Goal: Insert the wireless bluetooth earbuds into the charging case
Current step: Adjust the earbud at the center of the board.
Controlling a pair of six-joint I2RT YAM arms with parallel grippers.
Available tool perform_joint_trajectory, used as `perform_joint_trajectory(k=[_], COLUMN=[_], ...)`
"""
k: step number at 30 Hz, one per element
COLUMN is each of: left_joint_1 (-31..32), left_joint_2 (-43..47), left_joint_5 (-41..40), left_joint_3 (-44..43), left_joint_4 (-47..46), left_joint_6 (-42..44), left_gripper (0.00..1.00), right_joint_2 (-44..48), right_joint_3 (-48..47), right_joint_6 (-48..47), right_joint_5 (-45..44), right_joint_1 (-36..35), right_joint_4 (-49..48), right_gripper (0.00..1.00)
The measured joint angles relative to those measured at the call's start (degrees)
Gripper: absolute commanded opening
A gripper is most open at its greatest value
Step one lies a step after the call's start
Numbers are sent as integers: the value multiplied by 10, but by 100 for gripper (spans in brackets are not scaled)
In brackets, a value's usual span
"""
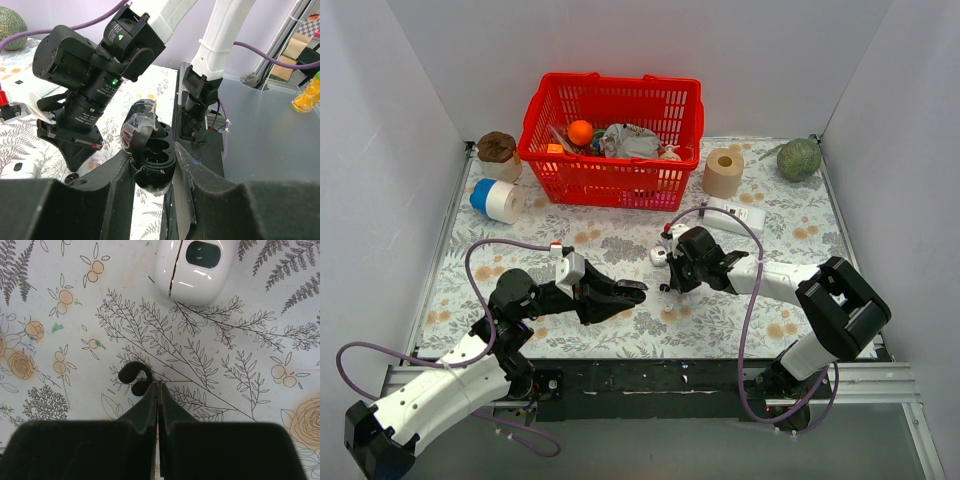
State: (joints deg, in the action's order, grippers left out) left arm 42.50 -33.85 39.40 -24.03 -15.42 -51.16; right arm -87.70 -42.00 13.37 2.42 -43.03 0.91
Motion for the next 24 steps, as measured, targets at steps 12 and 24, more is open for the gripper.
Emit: perform_joint_trajectory(k=[12, 24], left_joint_1=[0, 0], left_joint_2=[11, 15], left_joint_5=[0, 0], left_joint_3=[1, 3], left_joint_4=[1, 4], left_joint_6=[0, 0], left_gripper=[0, 0], right_joint_2=[-9, -26], right_joint_3=[0, 0], right_joint_6=[7, 29], right_joint_5=[38, 59], right_joint_1=[-2, -43], right_joint_4=[-19, -32], right_gripper=[1, 1])
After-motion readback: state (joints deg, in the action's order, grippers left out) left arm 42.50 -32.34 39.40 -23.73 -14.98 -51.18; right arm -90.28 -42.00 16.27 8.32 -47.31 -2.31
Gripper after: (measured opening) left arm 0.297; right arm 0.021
